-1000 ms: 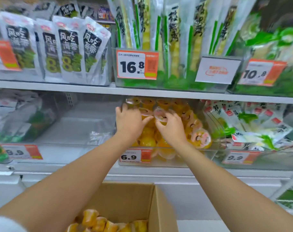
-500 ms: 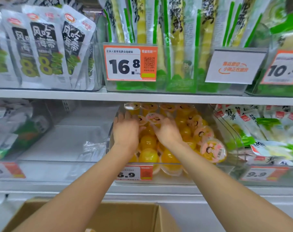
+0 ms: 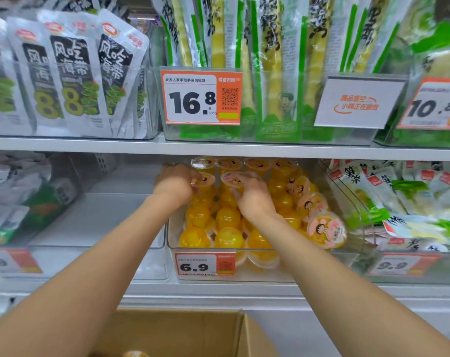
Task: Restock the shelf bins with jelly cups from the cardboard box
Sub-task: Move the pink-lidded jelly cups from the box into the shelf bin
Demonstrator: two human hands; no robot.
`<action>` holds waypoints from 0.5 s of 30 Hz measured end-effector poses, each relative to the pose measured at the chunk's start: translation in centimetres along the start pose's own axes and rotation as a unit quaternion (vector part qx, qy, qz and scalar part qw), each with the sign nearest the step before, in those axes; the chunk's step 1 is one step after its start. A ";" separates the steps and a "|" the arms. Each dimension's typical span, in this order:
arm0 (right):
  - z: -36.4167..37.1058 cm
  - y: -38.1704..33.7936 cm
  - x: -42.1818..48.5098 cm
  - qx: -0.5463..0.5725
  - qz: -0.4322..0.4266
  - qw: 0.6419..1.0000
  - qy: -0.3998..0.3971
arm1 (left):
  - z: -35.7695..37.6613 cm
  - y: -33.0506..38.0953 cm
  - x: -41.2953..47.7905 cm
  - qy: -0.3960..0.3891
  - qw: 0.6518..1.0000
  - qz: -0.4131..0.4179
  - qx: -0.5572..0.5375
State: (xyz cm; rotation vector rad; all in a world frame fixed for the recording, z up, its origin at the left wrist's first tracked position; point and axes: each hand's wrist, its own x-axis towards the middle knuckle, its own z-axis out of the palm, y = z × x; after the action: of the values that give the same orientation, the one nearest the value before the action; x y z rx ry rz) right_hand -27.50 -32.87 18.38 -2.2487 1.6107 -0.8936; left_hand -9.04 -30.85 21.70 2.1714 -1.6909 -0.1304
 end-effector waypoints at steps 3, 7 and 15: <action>-0.1 -0.4 0.6 0.001 0.018 1.000 -0.004 | 0.0 -0.3 0.3 -0.002 1.000 0.006 -0.022; 0.2 -0.6 0.9 0.012 0.035 0.999 -0.010 | 0.4 -0.3 0.8 0.024 1.000 0.014 0.014; 0.6 -0.5 0.8 0.058 0.041 0.997 -0.006 | 1.3 -1.0 1.4 -0.047 0.996 0.032 0.068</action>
State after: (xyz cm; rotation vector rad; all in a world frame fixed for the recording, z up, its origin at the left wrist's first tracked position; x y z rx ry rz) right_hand -26.62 -33.54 18.44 -2.0908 1.5895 -0.9271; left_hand -8.17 -32.29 20.41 2.2368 -1.8708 -0.1050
